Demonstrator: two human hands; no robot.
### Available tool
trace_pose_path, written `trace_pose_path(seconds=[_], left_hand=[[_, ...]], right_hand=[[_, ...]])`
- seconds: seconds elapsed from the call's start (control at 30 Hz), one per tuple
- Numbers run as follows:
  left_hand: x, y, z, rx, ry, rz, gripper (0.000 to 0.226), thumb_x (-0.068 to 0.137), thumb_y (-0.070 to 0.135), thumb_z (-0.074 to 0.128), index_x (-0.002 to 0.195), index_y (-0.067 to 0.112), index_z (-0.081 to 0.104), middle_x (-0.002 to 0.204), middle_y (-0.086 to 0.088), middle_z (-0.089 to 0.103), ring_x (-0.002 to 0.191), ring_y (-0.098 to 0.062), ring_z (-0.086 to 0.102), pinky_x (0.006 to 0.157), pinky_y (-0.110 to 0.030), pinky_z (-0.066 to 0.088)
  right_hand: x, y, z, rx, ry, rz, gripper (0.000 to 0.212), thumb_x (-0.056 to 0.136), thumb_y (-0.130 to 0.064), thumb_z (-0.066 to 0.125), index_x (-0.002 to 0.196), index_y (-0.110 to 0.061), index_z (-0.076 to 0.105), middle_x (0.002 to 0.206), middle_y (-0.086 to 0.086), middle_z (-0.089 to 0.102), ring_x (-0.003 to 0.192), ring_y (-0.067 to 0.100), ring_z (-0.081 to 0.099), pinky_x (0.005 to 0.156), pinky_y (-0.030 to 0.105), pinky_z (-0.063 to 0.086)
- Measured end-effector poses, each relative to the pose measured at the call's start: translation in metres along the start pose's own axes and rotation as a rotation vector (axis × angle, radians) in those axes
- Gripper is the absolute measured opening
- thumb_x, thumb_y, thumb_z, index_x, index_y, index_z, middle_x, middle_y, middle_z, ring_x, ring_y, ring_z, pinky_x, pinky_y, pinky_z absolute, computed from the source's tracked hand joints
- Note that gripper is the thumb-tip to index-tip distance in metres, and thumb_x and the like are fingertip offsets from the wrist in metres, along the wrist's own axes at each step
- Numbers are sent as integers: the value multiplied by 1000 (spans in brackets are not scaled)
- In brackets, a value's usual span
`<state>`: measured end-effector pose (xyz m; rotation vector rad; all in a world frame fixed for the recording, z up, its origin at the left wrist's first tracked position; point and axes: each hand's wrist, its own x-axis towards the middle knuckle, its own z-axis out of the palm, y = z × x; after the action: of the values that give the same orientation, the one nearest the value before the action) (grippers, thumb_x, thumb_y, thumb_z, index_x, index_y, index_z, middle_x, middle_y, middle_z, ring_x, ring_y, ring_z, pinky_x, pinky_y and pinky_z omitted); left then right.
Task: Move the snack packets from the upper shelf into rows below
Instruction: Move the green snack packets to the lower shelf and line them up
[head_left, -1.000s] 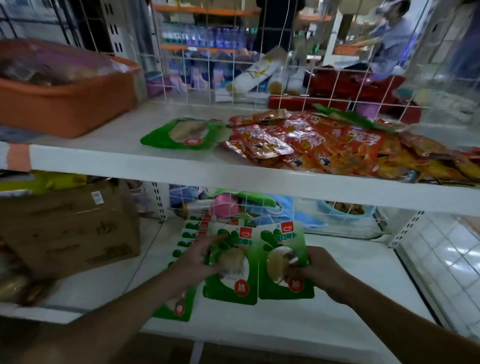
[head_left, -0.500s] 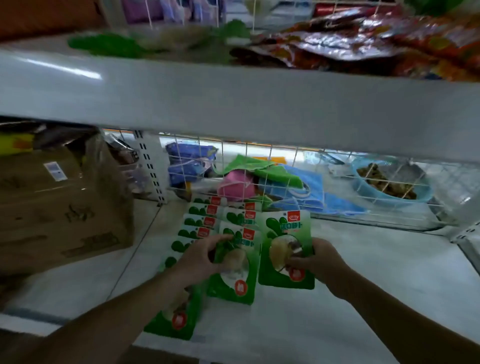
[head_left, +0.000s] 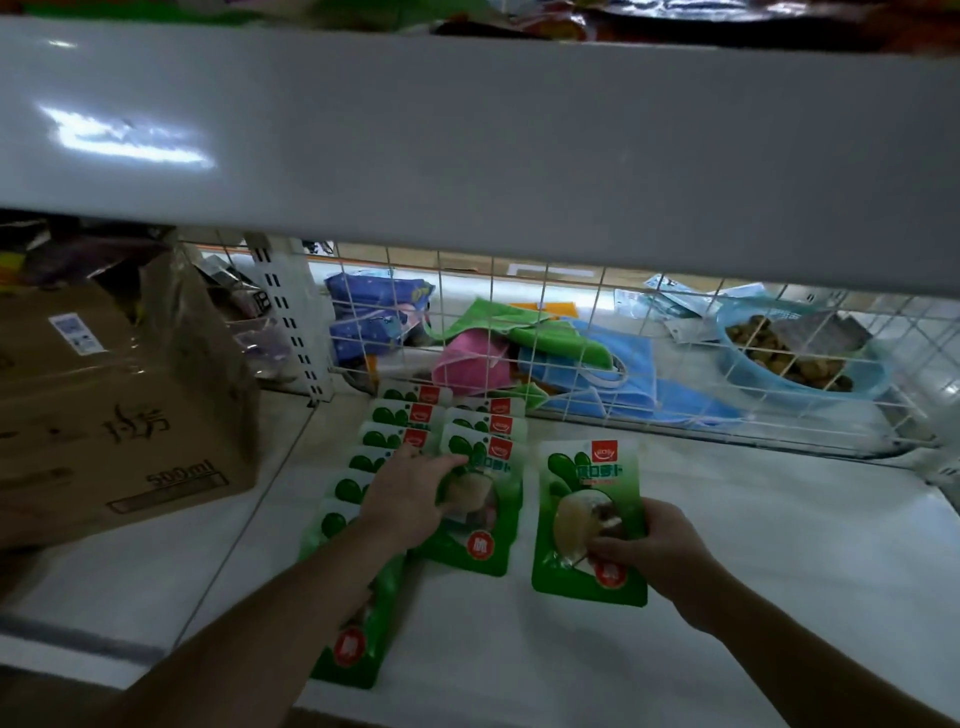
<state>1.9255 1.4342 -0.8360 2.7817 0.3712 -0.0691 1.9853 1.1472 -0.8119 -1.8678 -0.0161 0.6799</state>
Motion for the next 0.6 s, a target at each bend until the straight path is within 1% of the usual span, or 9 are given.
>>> trace_pose_path(seconds=[0.1, 0.2, 0.43, 0.5, 0.6], left_hand=[[-1, 2, 3, 201, 43, 81, 72, 87, 55, 64, 149, 42, 31, 139, 7, 51, 124, -19, 37, 103, -34, 36], [-1, 4, 5, 277, 56, 81, 71, 86, 58, 63, 149, 42, 32, 136, 4, 51, 122, -21, 37, 103, -34, 36], [-3, 9, 11, 316, 100, 41, 71, 86, 59, 63, 147, 39, 35, 135, 1, 51, 125, -23, 38, 106, -36, 36], [-3, 9, 11, 309, 98, 28, 72, 86, 60, 63, 148, 39, 34, 136, -1, 49, 125, -23, 37, 106, -35, 35], [-2, 9, 10, 297, 84, 23, 74, 86, 60, 62, 150, 39, 31, 137, -1, 45, 125, -23, 36, 105, -35, 35]], right_hand=[[0, 2, -1, -2, 5, 15, 30, 76, 2, 78, 99, -13, 67, 89, 8, 77, 79, 19, 75, 66, 31, 60], [1, 4, -1, 5, 12, 33, 30, 77, 3, 77, 100, -13, 67, 90, 9, 76, 80, 21, 76, 70, 34, 61], [3, 5, 2, 17, 15, 55, 31, 77, 4, 77, 103, -12, 68, 90, 9, 76, 79, 20, 75, 64, 29, 59], [3, 4, 4, 25, 15, 55, 31, 77, 3, 77, 103, -12, 68, 90, 9, 76, 80, 20, 75, 65, 30, 60], [3, 3, 11, 44, 7, 44, 31, 77, 0, 78, 104, -13, 68, 94, 9, 76, 86, 22, 75, 74, 36, 61]])
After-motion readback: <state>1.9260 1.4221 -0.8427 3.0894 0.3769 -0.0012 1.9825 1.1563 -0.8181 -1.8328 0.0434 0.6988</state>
